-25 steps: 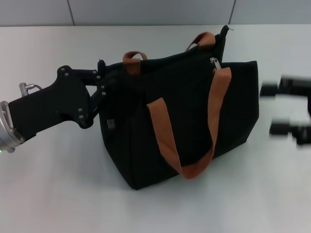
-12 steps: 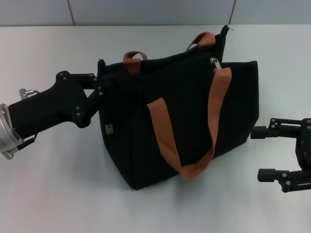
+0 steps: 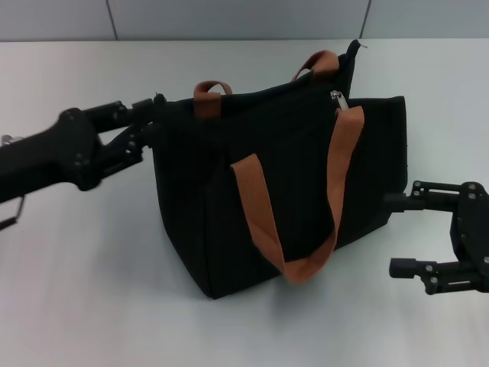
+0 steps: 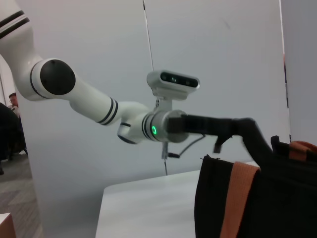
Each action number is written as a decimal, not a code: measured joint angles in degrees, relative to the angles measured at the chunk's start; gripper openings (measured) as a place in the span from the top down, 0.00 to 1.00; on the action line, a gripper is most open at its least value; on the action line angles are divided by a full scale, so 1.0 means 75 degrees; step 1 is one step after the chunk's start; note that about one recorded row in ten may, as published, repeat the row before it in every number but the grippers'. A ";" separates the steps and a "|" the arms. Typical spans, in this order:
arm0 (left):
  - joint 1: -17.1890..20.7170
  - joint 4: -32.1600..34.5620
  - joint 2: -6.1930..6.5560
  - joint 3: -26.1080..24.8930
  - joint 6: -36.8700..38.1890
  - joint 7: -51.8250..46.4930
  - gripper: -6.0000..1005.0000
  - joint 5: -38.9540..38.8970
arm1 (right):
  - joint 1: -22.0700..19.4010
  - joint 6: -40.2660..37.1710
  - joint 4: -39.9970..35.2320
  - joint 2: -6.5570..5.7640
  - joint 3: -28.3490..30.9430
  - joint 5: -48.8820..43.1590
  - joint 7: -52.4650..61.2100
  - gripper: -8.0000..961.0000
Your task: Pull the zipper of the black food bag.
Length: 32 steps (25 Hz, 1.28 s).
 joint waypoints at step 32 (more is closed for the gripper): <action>0.0202 -0.0919 -0.0599 0.3062 0.0145 0.3105 0.17 -0.0015 | 0.0214 0.0591 0.0554 0.0276 -0.0107 -0.0572 -0.0190 0.18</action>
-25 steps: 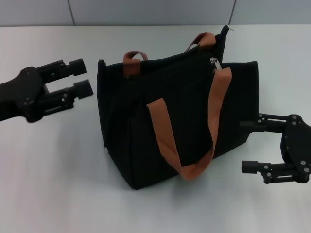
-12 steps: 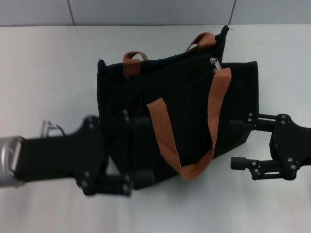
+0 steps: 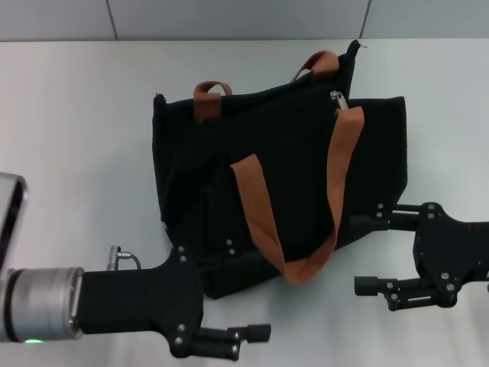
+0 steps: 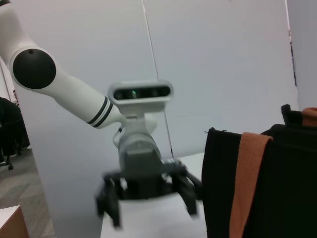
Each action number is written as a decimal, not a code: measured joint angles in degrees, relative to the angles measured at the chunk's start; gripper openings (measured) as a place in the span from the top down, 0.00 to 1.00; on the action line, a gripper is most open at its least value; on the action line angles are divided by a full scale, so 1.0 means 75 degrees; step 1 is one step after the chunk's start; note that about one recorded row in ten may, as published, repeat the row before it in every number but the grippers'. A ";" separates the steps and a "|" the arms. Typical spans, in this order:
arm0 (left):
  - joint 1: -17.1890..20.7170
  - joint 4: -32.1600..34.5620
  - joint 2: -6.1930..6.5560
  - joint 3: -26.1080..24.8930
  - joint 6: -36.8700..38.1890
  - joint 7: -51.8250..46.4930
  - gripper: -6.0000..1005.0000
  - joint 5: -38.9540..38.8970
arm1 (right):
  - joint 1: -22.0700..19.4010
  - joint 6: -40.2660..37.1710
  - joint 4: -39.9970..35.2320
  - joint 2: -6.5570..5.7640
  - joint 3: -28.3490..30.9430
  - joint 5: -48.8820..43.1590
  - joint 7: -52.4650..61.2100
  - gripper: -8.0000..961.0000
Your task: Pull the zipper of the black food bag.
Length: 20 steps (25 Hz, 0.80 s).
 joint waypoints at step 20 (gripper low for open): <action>-0.0013 -0.0016 0.0278 -0.0022 -0.1202 -0.0260 0.17 -0.0009 | -0.0127 0.0647 0.0721 0.0126 -0.0009 -0.0685 -0.1026 0.18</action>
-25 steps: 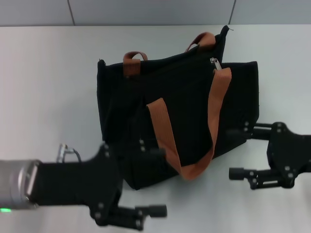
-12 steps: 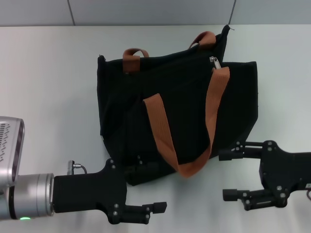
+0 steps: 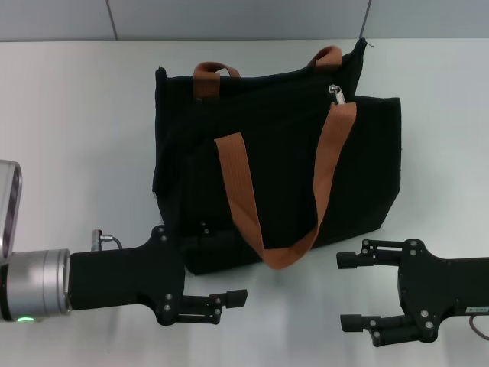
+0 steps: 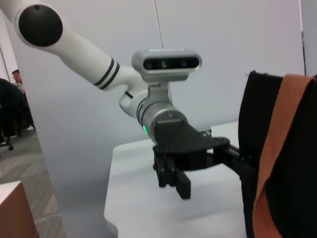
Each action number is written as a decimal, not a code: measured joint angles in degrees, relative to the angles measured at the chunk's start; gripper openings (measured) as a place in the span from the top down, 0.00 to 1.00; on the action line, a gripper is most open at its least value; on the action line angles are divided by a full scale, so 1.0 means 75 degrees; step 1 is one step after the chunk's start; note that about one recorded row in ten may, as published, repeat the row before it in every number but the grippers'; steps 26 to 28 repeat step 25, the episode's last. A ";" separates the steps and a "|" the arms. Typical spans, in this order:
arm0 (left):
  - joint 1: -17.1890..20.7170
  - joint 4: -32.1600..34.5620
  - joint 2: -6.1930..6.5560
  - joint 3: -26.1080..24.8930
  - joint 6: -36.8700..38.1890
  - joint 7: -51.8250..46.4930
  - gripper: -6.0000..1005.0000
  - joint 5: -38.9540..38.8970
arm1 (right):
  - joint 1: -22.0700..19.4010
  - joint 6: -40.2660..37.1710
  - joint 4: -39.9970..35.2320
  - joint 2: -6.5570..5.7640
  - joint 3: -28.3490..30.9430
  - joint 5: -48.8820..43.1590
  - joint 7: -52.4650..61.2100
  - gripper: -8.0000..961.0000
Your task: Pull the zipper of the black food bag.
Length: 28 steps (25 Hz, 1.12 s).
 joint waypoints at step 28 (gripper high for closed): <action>0.0072 0.0001 -0.0057 0.0135 0.0392 -0.0033 0.17 0.0233 | -0.0034 0.0127 0.0113 0.0085 -0.0001 -0.0032 -0.0406 0.18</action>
